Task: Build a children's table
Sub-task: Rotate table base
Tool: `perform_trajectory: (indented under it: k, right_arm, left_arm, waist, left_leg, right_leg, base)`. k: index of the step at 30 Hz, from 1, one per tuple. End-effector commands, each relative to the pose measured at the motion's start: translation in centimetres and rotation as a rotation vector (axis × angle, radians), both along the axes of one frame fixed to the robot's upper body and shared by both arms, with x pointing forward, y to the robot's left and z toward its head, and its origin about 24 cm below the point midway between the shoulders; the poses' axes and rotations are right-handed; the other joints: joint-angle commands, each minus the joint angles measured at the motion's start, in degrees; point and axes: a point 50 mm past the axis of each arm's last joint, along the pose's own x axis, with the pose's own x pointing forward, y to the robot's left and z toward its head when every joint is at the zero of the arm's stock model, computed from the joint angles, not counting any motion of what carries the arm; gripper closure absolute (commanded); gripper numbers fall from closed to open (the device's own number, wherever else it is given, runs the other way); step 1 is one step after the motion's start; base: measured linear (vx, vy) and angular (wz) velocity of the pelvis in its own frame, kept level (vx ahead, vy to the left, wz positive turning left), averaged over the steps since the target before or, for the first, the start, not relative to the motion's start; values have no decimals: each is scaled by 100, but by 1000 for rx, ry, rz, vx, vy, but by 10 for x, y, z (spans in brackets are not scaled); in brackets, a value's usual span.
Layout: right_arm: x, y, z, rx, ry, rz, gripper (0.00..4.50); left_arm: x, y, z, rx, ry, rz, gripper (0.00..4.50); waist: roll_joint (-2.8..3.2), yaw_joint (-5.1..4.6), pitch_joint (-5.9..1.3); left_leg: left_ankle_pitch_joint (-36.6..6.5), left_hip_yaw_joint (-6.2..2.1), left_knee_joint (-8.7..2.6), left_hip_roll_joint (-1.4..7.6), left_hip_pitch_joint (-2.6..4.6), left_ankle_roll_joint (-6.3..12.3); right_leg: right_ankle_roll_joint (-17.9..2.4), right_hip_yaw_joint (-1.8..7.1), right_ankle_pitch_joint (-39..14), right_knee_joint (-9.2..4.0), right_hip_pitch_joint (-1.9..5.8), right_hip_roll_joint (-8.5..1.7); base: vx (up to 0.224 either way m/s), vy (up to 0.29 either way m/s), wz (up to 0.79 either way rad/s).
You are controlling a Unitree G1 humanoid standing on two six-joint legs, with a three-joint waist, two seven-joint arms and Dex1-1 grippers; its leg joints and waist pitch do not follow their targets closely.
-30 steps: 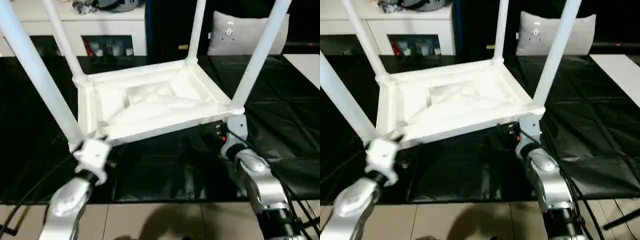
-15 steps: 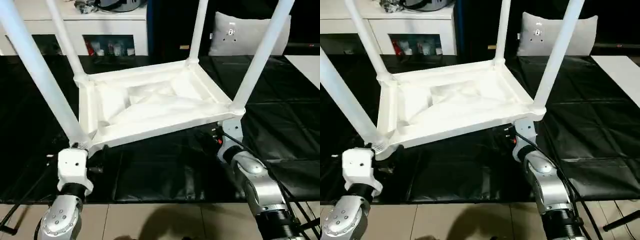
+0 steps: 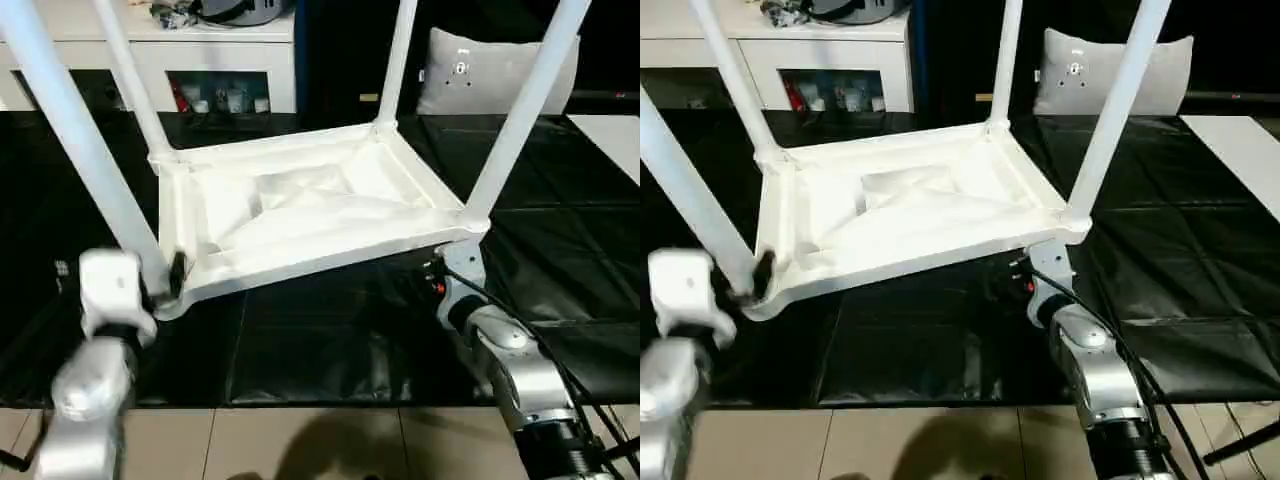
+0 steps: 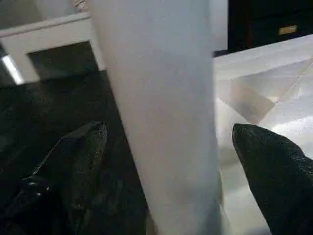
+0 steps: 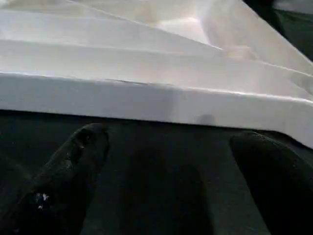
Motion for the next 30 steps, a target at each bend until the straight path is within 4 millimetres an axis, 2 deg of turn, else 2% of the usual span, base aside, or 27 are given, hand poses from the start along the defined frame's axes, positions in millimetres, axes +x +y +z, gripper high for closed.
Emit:
perform_trajectory:
  k: [1,4,6,7,8,10,12,13,14,15,17,18,19,20,22,23,24,26,28,29,30]
  right_arm:
    - [4,-9,3,-19,0,-55,0]
    - [5,-19,-1,-87,27,-115,0]
    - [6,-23,-4,-83,76,-146,0]
    - [7,-24,-6,-56,103,-143,0]
    - [8,-24,-6,-57,110,-136,0]
    - [11,-25,-7,-72,112,-121,0]
    - [15,-25,-7,-70,107,-119,0]
    - [22,-24,-8,-38,110,-124,0]
    - [26,-23,-7,-19,108,-121,0]
    - [27,-22,-7,-12,108,-119,0]
    - [31,-21,-6,4,108,-114,0]
    - [37,-20,-7,1,110,-105,0]
    - [40,-20,-7,-11,110,-97,0]
    - [43,-19,-7,-22,111,-88,0]
    - [45,-17,-7,-27,112,-80,0]
    - [46,-14,-6,-28,108,-66,0]
    - [49,-8,-4,-26,100,-40,0]
    - [51,2,-1,-19,84,7,0]
    - [52,14,-2,-21,75,65,0]
    - [52,14,-2,-21,75,65,0]
    - [52,22,-3,-19,72,103,0]
  left_arm:
    - [6,2,-2,-16,26,-49,2]
    - [19,1,-1,-1,51,-151,2]
    - [27,-5,2,13,64,-270,2]
    - [31,-8,7,-39,50,-333,2]
    - [32,-10,10,-63,42,-372,2]
    - [32,-14,15,-86,37,-450,2]
    - [28,-19,17,-109,45,-549,2]
    - [21,-24,18,-124,74,-663,2]
    - [15,-27,17,-130,104,-725,2]
    - [14,-27,16,-132,117,-754,2]
    - [8,-30,15,-138,152,-824,2]
    - [-1,-34,13,-161,195,-913,2]
    - [-5,-37,12,-180,218,-958,2]
    - [-11,-43,13,-196,242,-1015,2]
    - [-15,-49,13,-203,257,-1060,2]
    - [-17,-54,15,-213,262,-1093,2]
    - [-19,-63,17,-231,258,-1141,2]
    - [-22,-76,21,-268,247,-1206,2]
    - [-22,-89,26,-320,227,-1265,2]
    - [-22,-89,26,-320,227,-1265,2]
    - [-23,-99,29,-349,216,-1304,2]
  waist:
    - [-10,6,-303]
    - [-14,31,-306]
    - [-1,40,-316]
    - [4,39,-318]
    - [26,53,-329]
    - [25,61,-335]
    - [22,71,-329]
    - [-13,69,-339]
    - [-6,68,-337]
    - [-35,64,-317]
    - [-27,63,-313]
    - [-71,62,-305]
    - [-103,53,-312]
    - [-85,61,-299]
    - [-57,55,-275]
    - [-107,42,-285]
    - [-145,28,-281]
    - [-116,26,-287]
    - [-143,-12,-284]
    - [-143,-12,-284]
    - [-156,-62,-286]
  left_leg:
    - [-1533,-211,-462,369,27,264]
    - [-1322,-188,-457,359,26,270]
    - [-1224,-185,-455,356,36,271]
    - [-1207,-187,-459,377,35,252]
    - [-1209,-174,-447,384,57,217]
    - [-1186,-174,-454,403,40,181]
    - [-1215,-160,-454,404,50,167]
    - [-1190,-159,-459,409,39,139]
    - [-1168,-165,-463,409,29,142]
    - [-1193,-139,-453,402,34,159]
    - [-1224,-138,-450,400,42,158]
    - [-1228,-115,-449,405,65,155]
    - [-1140,-128,-453,392,10,158]
    - [-1169,-115,-446,397,37,154]
    - [-1232,-103,-443,388,54,135]
    - [-1239,-123,-452,400,38,113]
    - [-1271,-119,-456,409,45,96]
    - [-1271,-120,-450,419,56,67]
    - [-1193,-132,-464,427,14,26]
    - [-1193,-132,-464,427,14,26]
    - [-1209,-127,-453,412,1,20]
  right_leg:
    - [-161,407,-2328,-465,215,-534]
    - [-280,434,-2184,-441,218,-545]
    - [-331,446,-2089,-413,223,-545]
    - [-389,454,-2017,-393,236,-560]
    - [-470,462,-1951,-391,223,-573]
    - [-605,464,-1762,-351,238,-574]
    - [-680,476,-1717,-346,233,-586]
    - [-756,485,-1710,-308,249,-600]
    - [-781,487,-1704,-285,259,-600]
    - [-816,502,-1797,-294,236,-604]
    - [-800,510,-1989,-297,237,-616]
    - [-764,515,-2075,-319,210,-604]
    - [-800,519,-2086,-279,254,-611]
    - [-799,527,-2151,-286,215,-607]
    - [-765,521,-2274,-322,202,-583]
    - [-732,517,-2285,-292,232,-583]
    - [-717,518,-2340,-299,226,-587]
    - [-730,524,-2324,-297,222,-597]
    - [-791,526,-2075,-264,254,-577]
    - [-791,526,-2075,-264,254,-577]
    - [-841,530,-2039,-247,274,-582]
  base:
    - [0,0,0]
    - [0,0,0]
    - [0,0,0]
    - [0,0,0]
    - [0,0,0]
    - [0,0,0]
    - [0,0,0]
    - [0,0,0]
    - [0,0,0]
    - [0,0,0]
    - [0,0,0]
    - [0,0,0]
    - [0,0,0]
    - [0,0,0]
    - [0,0,0]
    - [0,0,0]
    - [0,0,0]
    - [0,0,0]
    - [0,0,0]
    - [0,0,0]
    - [0,0,0]
